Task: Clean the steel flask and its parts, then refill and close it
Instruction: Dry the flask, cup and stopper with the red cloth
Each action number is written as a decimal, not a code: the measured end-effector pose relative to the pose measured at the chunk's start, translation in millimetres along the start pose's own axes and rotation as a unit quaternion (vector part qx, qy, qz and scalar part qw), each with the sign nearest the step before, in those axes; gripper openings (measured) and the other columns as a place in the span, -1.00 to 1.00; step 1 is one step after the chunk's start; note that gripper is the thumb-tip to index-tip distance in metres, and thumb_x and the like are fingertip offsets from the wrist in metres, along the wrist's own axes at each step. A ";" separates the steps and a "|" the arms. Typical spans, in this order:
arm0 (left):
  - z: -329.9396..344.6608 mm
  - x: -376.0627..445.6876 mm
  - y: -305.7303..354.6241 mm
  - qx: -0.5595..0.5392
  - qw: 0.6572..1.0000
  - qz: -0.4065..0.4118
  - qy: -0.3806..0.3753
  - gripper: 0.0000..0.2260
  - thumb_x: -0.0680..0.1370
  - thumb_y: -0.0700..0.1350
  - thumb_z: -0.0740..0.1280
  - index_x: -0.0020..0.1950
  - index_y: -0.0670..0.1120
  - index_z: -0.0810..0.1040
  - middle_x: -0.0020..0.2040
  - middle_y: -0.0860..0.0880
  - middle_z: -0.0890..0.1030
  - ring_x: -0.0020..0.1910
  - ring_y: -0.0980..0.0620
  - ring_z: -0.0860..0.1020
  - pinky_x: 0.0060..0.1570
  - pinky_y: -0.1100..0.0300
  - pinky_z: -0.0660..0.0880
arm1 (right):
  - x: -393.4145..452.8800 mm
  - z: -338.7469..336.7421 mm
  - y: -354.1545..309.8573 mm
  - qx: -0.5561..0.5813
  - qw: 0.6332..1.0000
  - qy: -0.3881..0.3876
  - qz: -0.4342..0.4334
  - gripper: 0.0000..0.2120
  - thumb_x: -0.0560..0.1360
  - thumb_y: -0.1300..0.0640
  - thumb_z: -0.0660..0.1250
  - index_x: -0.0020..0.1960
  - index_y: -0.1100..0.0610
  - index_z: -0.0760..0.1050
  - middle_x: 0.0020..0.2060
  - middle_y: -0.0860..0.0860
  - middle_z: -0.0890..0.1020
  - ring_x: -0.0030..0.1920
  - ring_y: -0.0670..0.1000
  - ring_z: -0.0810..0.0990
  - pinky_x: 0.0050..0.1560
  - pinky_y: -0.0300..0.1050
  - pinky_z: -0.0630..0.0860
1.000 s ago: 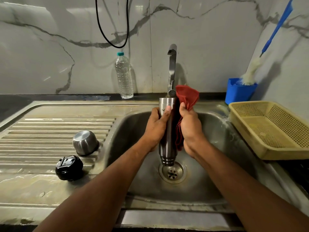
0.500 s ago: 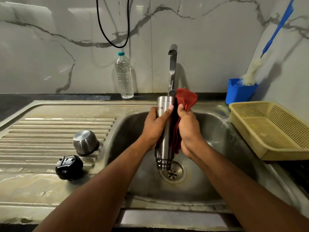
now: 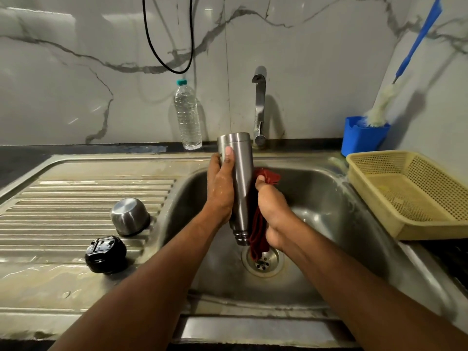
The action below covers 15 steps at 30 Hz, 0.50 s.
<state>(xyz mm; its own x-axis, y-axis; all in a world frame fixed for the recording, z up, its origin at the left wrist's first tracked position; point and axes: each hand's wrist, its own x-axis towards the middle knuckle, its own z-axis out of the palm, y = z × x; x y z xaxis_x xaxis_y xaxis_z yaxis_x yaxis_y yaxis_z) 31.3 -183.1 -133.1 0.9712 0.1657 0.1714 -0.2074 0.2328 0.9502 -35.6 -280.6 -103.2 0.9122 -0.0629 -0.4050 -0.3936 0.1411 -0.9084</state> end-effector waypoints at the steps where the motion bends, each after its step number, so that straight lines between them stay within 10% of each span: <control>1: -0.1 -0.1 -1.2 0.008 1.000 -0.005 -0.002 -0.51 0.60 0.26 0.28 0.34 -0.08 0.48 0.10 -0.12 0.67 0.04 -0.04 0.68 0.04 0.04 0.64 | -0.3 -0.7 -1.4 0.017 1.000 -0.003 0.000 -0.53 0.72 -0.19 0.06 0.13 0.12 0.59 -0.05 0.16 0.72 -0.07 0.14 0.70 -0.02 0.03 0.66; 9: 11.8 -12.2 -9.2 0.097 0.991 -0.036 -0.085 -0.36 0.52 0.32 0.44 0.32 -0.12 0.35 0.18 -0.10 0.63 0.10 0.02 0.69 0.02 0.15 0.64 | 0.0 -7.8 -16.5 0.136 0.982 0.035 -0.125 -0.59 0.67 -0.25 0.14 0.18 -0.01 0.62 -0.01 0.04 0.75 -0.03 0.02 0.74 0.00 -0.03 0.63; 15: 1.3 2.1 -9.8 0.094 0.995 0.016 0.018 -0.50 0.52 0.35 0.41 0.14 -0.05 0.50 -0.04 -0.04 0.66 -0.12 0.07 0.67 -0.07 0.12 0.62 | -0.3 -0.5 -8.5 0.081 0.992 0.003 -0.096 -0.57 0.70 -0.22 0.11 0.18 0.05 0.61 0.01 0.08 0.74 0.00 0.06 0.72 0.05 -0.02 0.65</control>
<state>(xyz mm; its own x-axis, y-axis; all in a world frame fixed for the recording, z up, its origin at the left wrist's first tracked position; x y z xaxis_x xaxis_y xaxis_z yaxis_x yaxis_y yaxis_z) 35.5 -186.3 -141.8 0.9588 0.2048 0.1969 -0.2098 0.0429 0.9768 -32.6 -282.2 -95.4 0.9677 -0.1097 -0.2269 -0.1885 0.2822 -0.9407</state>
